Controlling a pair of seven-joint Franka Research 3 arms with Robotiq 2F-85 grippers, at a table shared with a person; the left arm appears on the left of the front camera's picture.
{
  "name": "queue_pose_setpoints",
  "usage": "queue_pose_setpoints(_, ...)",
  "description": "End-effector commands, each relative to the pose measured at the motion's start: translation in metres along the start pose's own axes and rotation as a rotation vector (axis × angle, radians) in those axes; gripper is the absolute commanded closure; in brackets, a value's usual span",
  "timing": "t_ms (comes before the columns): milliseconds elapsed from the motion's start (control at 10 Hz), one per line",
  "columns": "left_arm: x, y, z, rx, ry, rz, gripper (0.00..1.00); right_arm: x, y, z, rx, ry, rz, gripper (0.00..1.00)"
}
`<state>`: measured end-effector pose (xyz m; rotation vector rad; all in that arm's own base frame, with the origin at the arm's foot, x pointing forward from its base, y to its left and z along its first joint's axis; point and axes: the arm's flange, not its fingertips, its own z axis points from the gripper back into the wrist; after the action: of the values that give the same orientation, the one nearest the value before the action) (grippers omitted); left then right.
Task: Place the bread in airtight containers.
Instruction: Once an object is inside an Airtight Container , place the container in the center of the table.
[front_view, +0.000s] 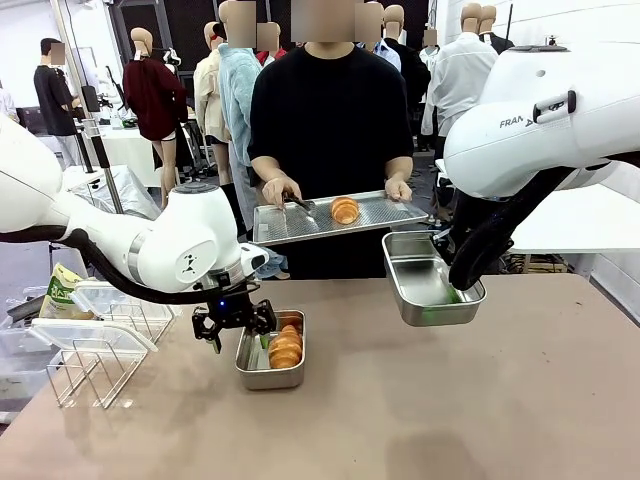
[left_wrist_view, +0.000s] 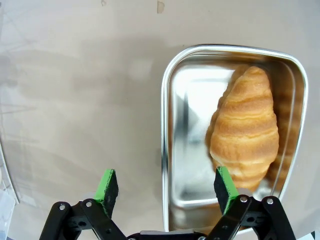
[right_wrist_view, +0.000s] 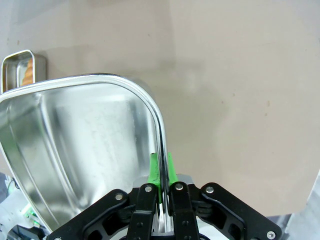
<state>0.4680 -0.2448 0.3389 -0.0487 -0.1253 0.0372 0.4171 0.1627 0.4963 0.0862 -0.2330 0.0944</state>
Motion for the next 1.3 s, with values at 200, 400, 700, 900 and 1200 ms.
queue_pose_setpoints(200,0.001,0.001,-0.006,0.005,-0.001,-0.007,0.00,0.000,0.000,0.003,0.005,-0.005,0.001,1.00)
queue_pose_setpoints(400,0.001,0.001,-0.006,0.005,-0.001,-0.007,0.00,0.000,0.000,0.003,0.005,-0.005,0.001,1.00)
queue_pose_setpoints(700,-0.001,0.001,-0.005,0.004,0.011,0.002,0.00,0.000,0.000,0.003,0.005,-0.005,0.001,1.00)
queue_pose_setpoints(900,-0.010,0.020,0.047,0.038,-0.026,-0.041,0.00,0.000,0.000,0.003,0.005,-0.005,0.001,1.00)
queue_pose_setpoints(1200,-0.023,0.041,0.122,-0.045,-0.116,-0.174,0.00,0.000,0.000,0.003,0.005,-0.005,0.001,1.00)
